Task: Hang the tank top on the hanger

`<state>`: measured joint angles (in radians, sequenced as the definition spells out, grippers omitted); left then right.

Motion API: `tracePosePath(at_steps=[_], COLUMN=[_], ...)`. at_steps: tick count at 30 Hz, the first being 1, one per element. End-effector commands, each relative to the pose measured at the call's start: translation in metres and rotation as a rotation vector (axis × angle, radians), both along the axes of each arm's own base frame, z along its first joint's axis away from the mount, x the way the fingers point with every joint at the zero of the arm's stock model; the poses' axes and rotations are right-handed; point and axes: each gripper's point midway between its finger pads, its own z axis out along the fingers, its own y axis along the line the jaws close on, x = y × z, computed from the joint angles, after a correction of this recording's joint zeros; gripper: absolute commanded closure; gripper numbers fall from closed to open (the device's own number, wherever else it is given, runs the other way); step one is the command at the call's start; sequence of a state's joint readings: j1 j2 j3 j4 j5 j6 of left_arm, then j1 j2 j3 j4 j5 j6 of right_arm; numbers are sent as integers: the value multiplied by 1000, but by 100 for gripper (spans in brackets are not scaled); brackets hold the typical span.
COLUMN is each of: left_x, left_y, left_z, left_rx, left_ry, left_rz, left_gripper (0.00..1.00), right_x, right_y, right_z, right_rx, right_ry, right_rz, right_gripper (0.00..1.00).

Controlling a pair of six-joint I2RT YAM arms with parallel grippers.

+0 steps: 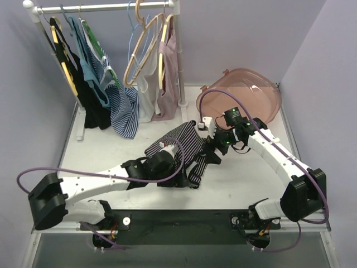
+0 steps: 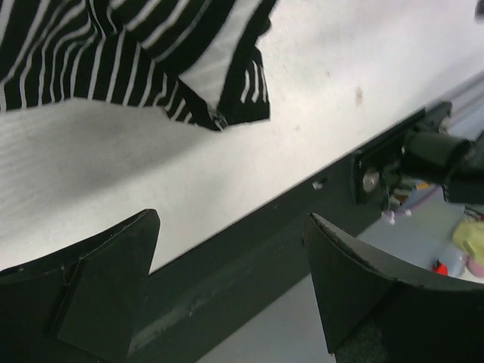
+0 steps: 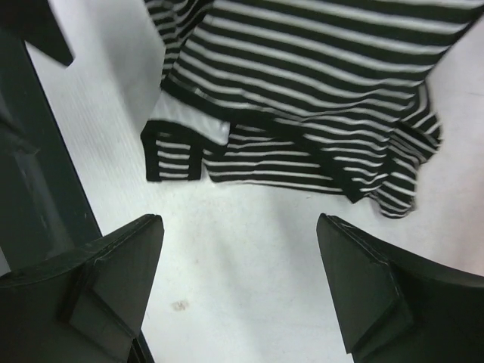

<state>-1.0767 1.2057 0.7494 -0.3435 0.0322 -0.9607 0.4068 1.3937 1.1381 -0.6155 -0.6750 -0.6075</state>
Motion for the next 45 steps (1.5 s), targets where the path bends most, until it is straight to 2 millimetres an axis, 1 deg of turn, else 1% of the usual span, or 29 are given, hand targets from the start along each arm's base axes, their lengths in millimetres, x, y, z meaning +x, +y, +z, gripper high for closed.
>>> tracePosePath(at_steps=[1, 2, 3, 4, 5, 6, 7, 8, 9, 12, 17, 18, 19, 20, 21, 22, 24, 25, 28, 30, 33, 37, 38, 40, 41, 42, 43, 44, 45], left_x=[28, 31, 30, 30, 32, 31, 29, 30, 29, 26, 24, 23, 24, 25, 24, 25, 25, 26, 29, 33, 36, 40, 40, 41, 42, 43, 44, 46, 47], left_y=[-30, -35, -40, -40, -48, -50, -50, -51, -50, -46, -44, -43, -45, -44, -40, -43, -42, -43, -43, -43, -43, -41, -40, -40, -40, -40, -39, -38, -38], left_z=[7, 7, -6, -12, -8, -18, -23, -25, -31, -38, -41, -48, -47, -52, -62, -60, -69, -68, -71, -73, -77, -81, -83, -85, -86, -86, -86, -86, -86], left_rx=[-41, -42, -11, 13, 4, 33, 48, 50, 67, 86, 97, 117, 124, 147, 196, 203, 236, 235, 243, 248, 264, 276, 283, 285, 286, 285, 288, 287, 287], left_ry=[-43, -34, -5, 12, 21, 49, 66, 86, 100, 123, 140, 155, 161, 174, 196, 199, 211, 209, 210, 209, 218, 222, 224, 223, 222, 219, 214, 211, 208], left_rz=[99, 103, 97, 98, 99, 101, 105, 120, 128, 144, 151, 149, 151, 157, 161, 161, 159, 159, 166, 175, 183, 191, 193, 195, 195, 197, 196, 201, 202], left_gripper=[13, 15, 17, 19, 22, 23, 33, 43, 49, 51, 52, 52, 52, 52, 53, 54, 55, 55, 55, 54, 54, 52, 52, 51, 51, 52, 53, 53, 55], right_x=[-9, -6, -3, 4, 7, 9, 14, 15, 15, 15, 15, 15, 17, 18, 18, 18, 20, 21, 27, 36, 46, 52, 52, 57, 56, 61, 65, 69, 74], right_y=[-2, -3, -5, -3, -3, -2, -1, -1, 0, 0, -2, -2, -2, -3, -2, -2, -4, -4, -9, -15, -20, -18, -17, -15, -12, -10, -12, -11, -10], right_z=[-15, -17, -19, -19, -20, -22, -21, -22, -22, -25, -30, -31, -31, -31, -32, -32, -32, -32, -40, -48, -58, -70, -75, -80, -86, -87, -89, -92, -93], right_rx=[19, 8, 4, 11, 13, 22, 32, 36, 42, 52, 57, 58, 60, 61, 60, 60, 55, 51, 9, -33, -81, -131, -143, -159, -173, -176, -193, -201, -204], right_ry=[-67, -73, -72, -85, -85, -65, -74, -70, -62, -55, -45, -44, -43, -42, -40, -37, -44, -50, -63, -74, -74, -95, -87, -94, -88, -100, -104, -101, -105], right_rz=[150, 142, 127, 112, 96, 61, 45, 35, 24, 9, -11, -14, -20, -26, -27, -28, -28, -25, -27, -64, -106, -122, -121, -137, -130, -139, -172, -181, -195], right_gripper=[15, 15, 15, 15, 15, 16, 16, 16, 16, 16, 16, 16, 16, 16, 16, 16, 16, 16, 17, 18, 20, 21, 21, 21, 21, 22, 24, 28, 31])
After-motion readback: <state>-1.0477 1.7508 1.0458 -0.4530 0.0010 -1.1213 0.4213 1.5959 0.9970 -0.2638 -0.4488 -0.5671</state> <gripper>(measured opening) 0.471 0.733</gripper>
